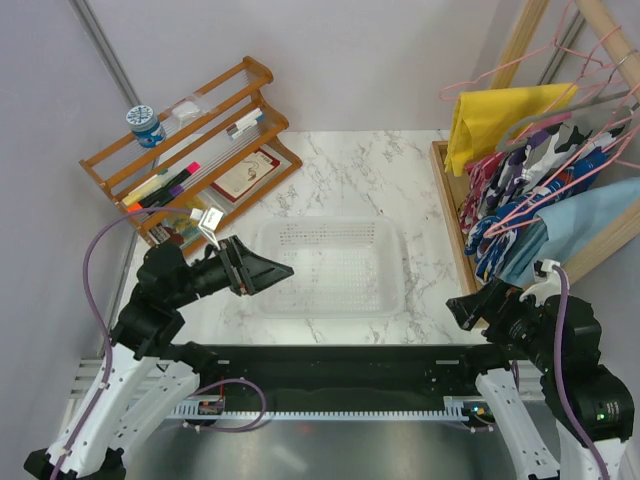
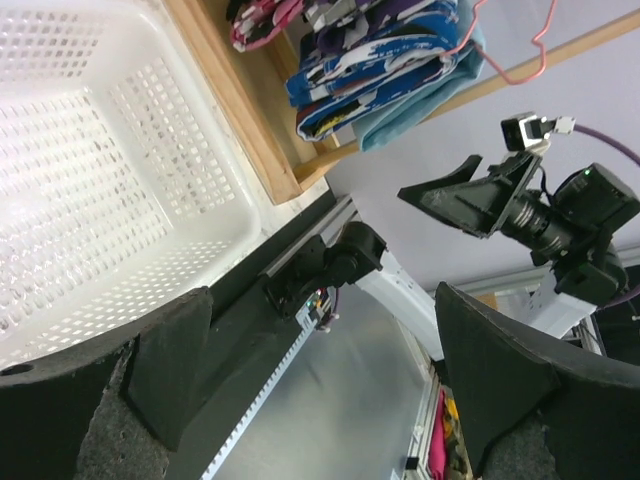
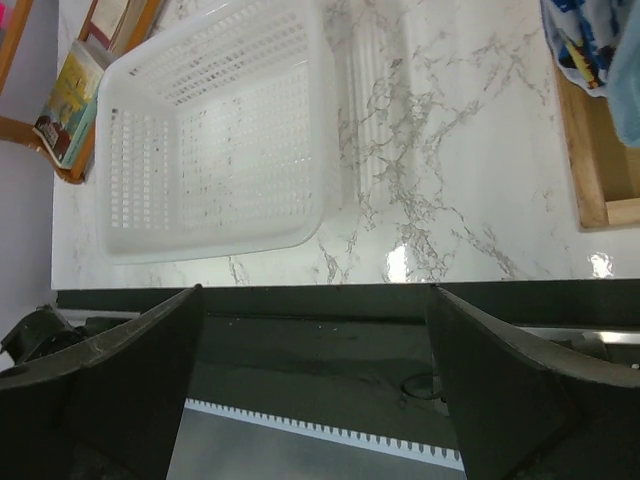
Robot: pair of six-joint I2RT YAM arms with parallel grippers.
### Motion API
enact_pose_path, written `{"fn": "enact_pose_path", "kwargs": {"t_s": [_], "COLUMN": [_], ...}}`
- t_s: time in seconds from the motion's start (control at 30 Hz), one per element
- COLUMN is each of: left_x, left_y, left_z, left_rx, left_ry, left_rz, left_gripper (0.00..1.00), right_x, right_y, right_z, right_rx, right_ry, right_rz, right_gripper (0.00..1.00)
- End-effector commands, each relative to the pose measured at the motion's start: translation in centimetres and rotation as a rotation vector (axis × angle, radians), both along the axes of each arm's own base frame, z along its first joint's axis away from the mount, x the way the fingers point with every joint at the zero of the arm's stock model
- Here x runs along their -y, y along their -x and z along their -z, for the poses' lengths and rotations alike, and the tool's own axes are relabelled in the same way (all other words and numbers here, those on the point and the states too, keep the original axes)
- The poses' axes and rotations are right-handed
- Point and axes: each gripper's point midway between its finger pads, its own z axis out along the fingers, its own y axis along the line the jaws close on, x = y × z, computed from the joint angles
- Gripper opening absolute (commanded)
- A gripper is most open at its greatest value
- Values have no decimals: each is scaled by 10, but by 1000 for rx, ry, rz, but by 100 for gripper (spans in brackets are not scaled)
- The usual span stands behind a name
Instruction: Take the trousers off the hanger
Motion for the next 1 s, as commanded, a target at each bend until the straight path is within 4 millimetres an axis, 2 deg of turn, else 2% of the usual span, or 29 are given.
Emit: {"fn": "enact_pose_path", "kwargs": {"t_s": [0.0,0.03,0.1,0.13,0.17,0.27,0.3,0.33,0.37,0.4,0.43,0.47,0.5,0.53,0.57,0.6,0.63,0.67,0.7,0.73,0.8,0.83,0.93,0.97], "left_x": [8,10,14,17,20,38,52,61,76,92,101,109,130,138,147,170,176,186,196,210,223,235,252,264], "left_y": [6,4,3,-1,-1,-8,2,6,-4,13,15,10,15,17,15,21,24,22,32,30,37,35,40,34], "left_z": [-8,-9,-13,-11,-12,-12,-13,-27,-21,-27,-48,-55,-51,-78,-86,-80,-109,-115,-122,-133,-145,-149,-161,-152], "left_rx": [67,68,85,74,72,78,86,124,136,162,210,252,252,313,367,378,450,522,559,594,677,696,754,745], "left_ry": [-31,-32,-21,-22,-11,-1,-5,-2,-46,-52,-38,-53,-79,-52,-66,-92,-57,-76,-73,-66,-59,-58,-29,-48], "left_rz": [98,112,137,143,158,205,265,286,279,342,350,326,371,374,370,419,418,412,437,441,458,467,491,486], "left_gripper": [99,99,98,98,96,93,92,91,90,90,90,90,90,90,90,89,89,89,89,89,89,90,91,92], "right_x": [15,10,-1,-4,9,16,13,12,8,8,11,12,19,29,33,49,55,59,60,61,57,60,70,79], "right_y": [-2,2,11,14,13,15,10,12,13,15,22,21,20,28,18,14,15,8,4,-2,-15,-19,-28,-32], "right_z": [-12,-34,-60,-84,-91,-95,-92,-99,-104,-113,-132,-141,-148,-159,-161,-163,-172,-175,-178,-177,-176,-179,-186,-186], "right_rx": [-31,20,112,229,262,228,187,199,209,234,294,303,315,331,290,274,290,274,263,247,211,221,252,255], "right_ry": [18,-20,-37,-30,-18,28,36,30,23,19,15,22,45,57,74,102,88,72,31,30,29,42,71,100], "right_rz": [105,84,-11,-58,18,31,15,4,-15,-20,-11,-8,24,67,101,196,240,282,306,317,311,330,386,429], "right_gripper": [98,98,98,98,98,98,98,98,98,98,98,98,98,98,98,96,96,95,94,94,94,94,94,93]}}
